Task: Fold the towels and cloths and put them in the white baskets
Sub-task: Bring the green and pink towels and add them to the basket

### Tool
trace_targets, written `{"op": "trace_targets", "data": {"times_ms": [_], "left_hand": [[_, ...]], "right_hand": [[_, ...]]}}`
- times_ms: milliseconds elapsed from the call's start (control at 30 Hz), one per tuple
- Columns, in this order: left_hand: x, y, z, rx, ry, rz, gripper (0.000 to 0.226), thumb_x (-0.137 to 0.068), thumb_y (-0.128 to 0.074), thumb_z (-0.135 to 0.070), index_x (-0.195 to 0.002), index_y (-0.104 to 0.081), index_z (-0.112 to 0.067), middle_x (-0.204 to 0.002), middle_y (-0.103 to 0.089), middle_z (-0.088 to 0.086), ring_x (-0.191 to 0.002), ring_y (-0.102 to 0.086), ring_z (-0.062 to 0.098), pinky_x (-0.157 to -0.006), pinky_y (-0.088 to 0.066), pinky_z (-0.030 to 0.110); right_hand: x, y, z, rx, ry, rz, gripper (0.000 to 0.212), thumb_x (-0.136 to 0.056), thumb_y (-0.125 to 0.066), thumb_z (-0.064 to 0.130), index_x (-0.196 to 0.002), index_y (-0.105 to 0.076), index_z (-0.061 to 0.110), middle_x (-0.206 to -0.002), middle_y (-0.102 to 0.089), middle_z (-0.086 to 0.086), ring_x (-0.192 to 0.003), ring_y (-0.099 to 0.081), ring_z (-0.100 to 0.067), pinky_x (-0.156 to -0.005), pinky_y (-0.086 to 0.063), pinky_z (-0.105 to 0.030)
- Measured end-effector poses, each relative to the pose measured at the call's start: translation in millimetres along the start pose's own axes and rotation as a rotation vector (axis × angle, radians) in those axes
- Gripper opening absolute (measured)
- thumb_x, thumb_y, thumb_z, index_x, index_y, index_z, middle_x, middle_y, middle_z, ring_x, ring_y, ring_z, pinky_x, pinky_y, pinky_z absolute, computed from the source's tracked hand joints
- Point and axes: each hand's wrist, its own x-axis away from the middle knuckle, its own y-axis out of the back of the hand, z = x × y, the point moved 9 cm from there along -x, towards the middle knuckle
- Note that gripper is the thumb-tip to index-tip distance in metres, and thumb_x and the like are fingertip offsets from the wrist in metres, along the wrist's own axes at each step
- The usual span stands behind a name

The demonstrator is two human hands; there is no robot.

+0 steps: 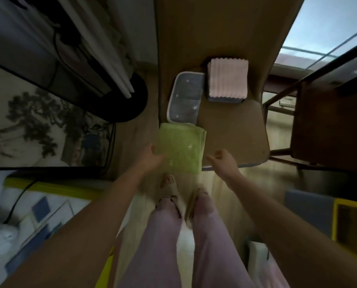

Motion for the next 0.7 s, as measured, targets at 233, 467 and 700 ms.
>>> {"op": "trace_targets", "data": {"times_ms": [233, 467, 700], "left_hand": [[-90.3, -20.4, 16.3, 0.127, 0.134, -0.026, 0.073, -0.085, -0.071, -0.037, -0.144, -0.036, -0.012, -0.144, -0.046, 0.006, -0.126, -0.049, 0.024, -0.086, -0.038, 0.023], [-131.4, -46.8, 41.4, 0.296, 0.226, -0.007, 0.076, -0.081, -0.073, -0.047, -0.140, -0.041, -0.012, -0.137, -0.054, 0.005, -0.117, -0.057, 0.023, -0.098, -0.048, 0.036], [-111.9, -55.9, 48.6, 0.453, 0.309, 0.096, 0.073, -0.071, -0.080, -0.049, -0.130, -0.055, -0.015, -0.122, -0.064, 0.002, -0.095, -0.063, 0.014, -0.084, -0.050, 0.028]], "right_hand": [[-98.4, -46.5, 7.0, -0.123, -0.124, 0.110, 0.067, -0.085, -0.070, 0.043, -0.133, -0.043, 0.006, -0.123, -0.058, -0.005, -0.113, -0.059, -0.027, -0.097, -0.049, -0.042], [-133.8, -71.0, -28.3, -0.282, -0.260, 0.082, 0.067, -0.077, -0.078, 0.043, -0.124, -0.048, 0.006, -0.118, -0.062, -0.004, -0.104, -0.063, -0.023, -0.087, -0.055, -0.038], [-112.2, -84.3, -24.1, -0.510, -0.339, 0.281, 0.033, -0.083, -0.075, 0.028, -0.106, -0.063, 0.008, -0.096, -0.071, -0.008, -0.084, -0.070, -0.023, -0.066, -0.056, -0.032]]}}
